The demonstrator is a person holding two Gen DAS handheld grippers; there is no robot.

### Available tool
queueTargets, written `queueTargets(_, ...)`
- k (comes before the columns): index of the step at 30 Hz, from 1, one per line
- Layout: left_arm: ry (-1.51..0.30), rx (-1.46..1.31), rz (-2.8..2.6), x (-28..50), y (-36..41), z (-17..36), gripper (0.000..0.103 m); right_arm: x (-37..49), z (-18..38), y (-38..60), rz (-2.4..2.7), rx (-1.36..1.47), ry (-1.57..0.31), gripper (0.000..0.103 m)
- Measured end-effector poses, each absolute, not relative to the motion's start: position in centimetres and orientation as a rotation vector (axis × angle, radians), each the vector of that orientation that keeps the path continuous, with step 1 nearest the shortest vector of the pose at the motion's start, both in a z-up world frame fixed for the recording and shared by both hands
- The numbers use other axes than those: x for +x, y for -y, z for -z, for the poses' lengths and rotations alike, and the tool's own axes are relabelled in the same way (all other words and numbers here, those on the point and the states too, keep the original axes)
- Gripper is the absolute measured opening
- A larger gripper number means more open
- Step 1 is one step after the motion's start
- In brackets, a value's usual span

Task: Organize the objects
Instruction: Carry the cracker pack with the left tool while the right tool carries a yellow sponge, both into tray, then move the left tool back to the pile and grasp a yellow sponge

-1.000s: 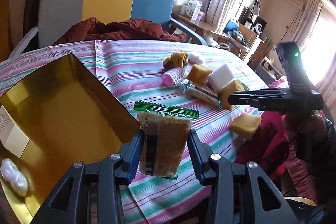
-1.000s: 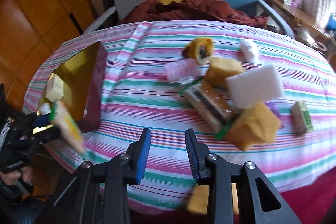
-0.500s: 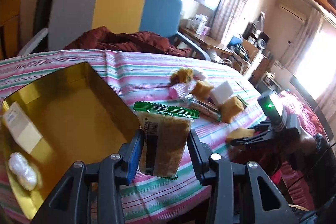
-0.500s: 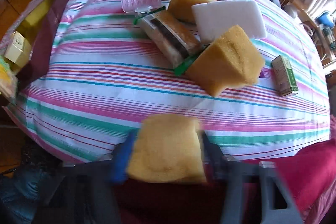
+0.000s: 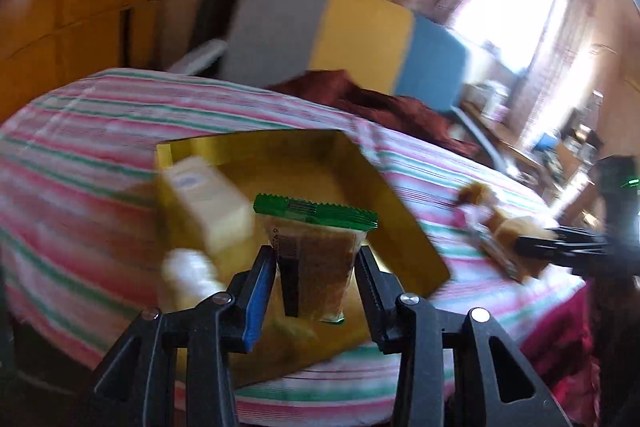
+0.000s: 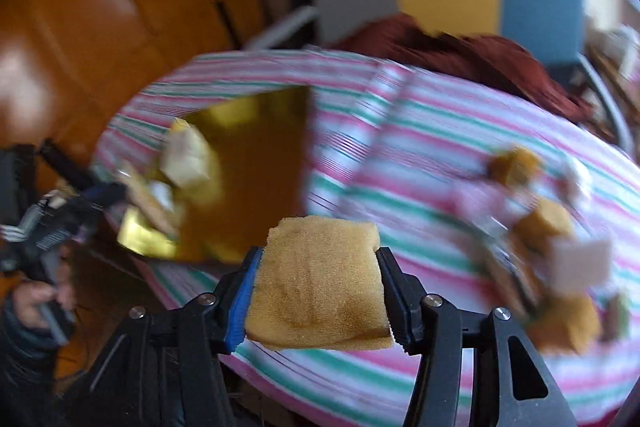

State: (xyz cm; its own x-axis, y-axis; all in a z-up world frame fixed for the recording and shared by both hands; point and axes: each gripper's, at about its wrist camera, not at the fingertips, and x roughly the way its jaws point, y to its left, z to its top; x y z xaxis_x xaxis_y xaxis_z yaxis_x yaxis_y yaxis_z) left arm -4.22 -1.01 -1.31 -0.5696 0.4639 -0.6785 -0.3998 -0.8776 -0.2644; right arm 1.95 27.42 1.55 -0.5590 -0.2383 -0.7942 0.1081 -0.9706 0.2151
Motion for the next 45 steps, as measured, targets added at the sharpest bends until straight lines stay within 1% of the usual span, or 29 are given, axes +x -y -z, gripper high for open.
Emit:
queueTargets(2, 0.113, -1.123, -2.468, -4.8, 2.3, 1.7, 0.048, 0.1, -1.6, -24.5, 2.565, 1.323, 0.198, 0.060)
queueTargets(3, 0.123, -1.142, -2.485, -5.0, 2.9, 1.9, 0.051, -0.9, -1.5, -23.1, 2.541, 1.314, 0.210, 0.068)
queueTargets(4, 0.135, -1.154, -2.497, -5.0, 3.6, 2.0, 0.052, -1.4, -1.5, -22.4, 2.516, 1.316, 0.222, 0.079)
queueTargets(5, 0.147, -1.162, -2.509, -5.0, 4.2, 2.1, 0.057, -1.9, -1.3, -21.4, 2.489, 1.308, 0.238, 0.082)
queueTargets(6, 0.161, -1.169, -2.521, -5.1, 4.6, 2.1, 0.064, -2.3, -1.3, -20.7, 2.475, 1.296, 0.253, 0.083)
queueTargets(7, 0.182, -1.176, -2.536, -5.1, 5.2, 2.1, 0.067, -2.8, -1.1, -19.9, 2.446, 1.289, 0.273, 0.083)
queueTargets(11, 0.282, -1.176, -2.582, -4.8, 7.5, 2.3, 0.068, -3.2, -0.2, -17.9, 2.402, 1.315, 0.266, 0.085)
queueTargets(12, 0.292, -1.173, -2.593, -4.8, 7.7, 2.3, 0.068, -3.1, 0.1, -17.5, 2.397, 1.322, 0.249, 0.088)
queueTargets(13, 0.297, -1.170, -2.610, -4.8, 7.9, 2.3, 0.068, -2.8, 0.3, -17.1, 2.398, 1.324, 0.225, 0.093)
queueTargets(16, 0.259, -1.151, -2.671, -4.6, 7.4, 2.1, 0.068, -1.8, 0.6, -16.2, 2.459, 1.308, 0.142, 0.101)
queueTargets(17, 0.237, -1.141, -2.694, -4.5, 7.2, 2.0, 0.068, -1.8, 0.8, -16.1, 2.483, 1.297, 0.122, 0.102)
queueTargets(19, 0.165, -1.115, -2.754, -4.3, 6.3, 1.6, 0.068, -1.0, 0.8, -15.9, 2.571, 1.239, 0.053, 0.103)
queueTargets(22, 0.081, -1.073, -2.807, -3.7, 5.1, 1.1, 0.068, 0.6, 0.3, -15.3, 2.744, 1.110, -0.123, 0.103)
queueTargets(24, 0.051, -1.061, -2.828, -3.3, 4.4, 0.8, 0.068, 1.2, 0.2, -15.2, 2.795, 1.055, -0.150, 0.103)
queueTargets(26, 0.050, -1.083, -2.822, -3.3, 3.9, 0.9, 0.068, 1.4, 0.6, -15.4, 2.842, 1.053, -0.143, 0.103)
queueTargets(30, 0.124, -1.136, -2.752, -3.4, 3.7, 1.5, 0.068, 1.5, 1.1, -16.2, 2.886, 1.097, -0.087, 0.103)
queueTargets(36, 0.014, -1.113, -2.747, -2.4, 1.6, 1.7, 0.067, 2.1, 1.7, -18.2, 2.847, 1.093, 0.095, 0.103)
queueTargets(40, -0.061, -1.114, -2.733, -2.1, 0.2, 1.8, 0.067, 2.5, 2.0, -18.7, 2.834, 1.093, 0.113, 0.103)
queueTargets(45, -0.099, -1.131, -2.690, -1.9, -1.3, 2.1, 0.067, 3.1, 2.2, -19.6, 2.839, 1.091, 0.128, 0.103)
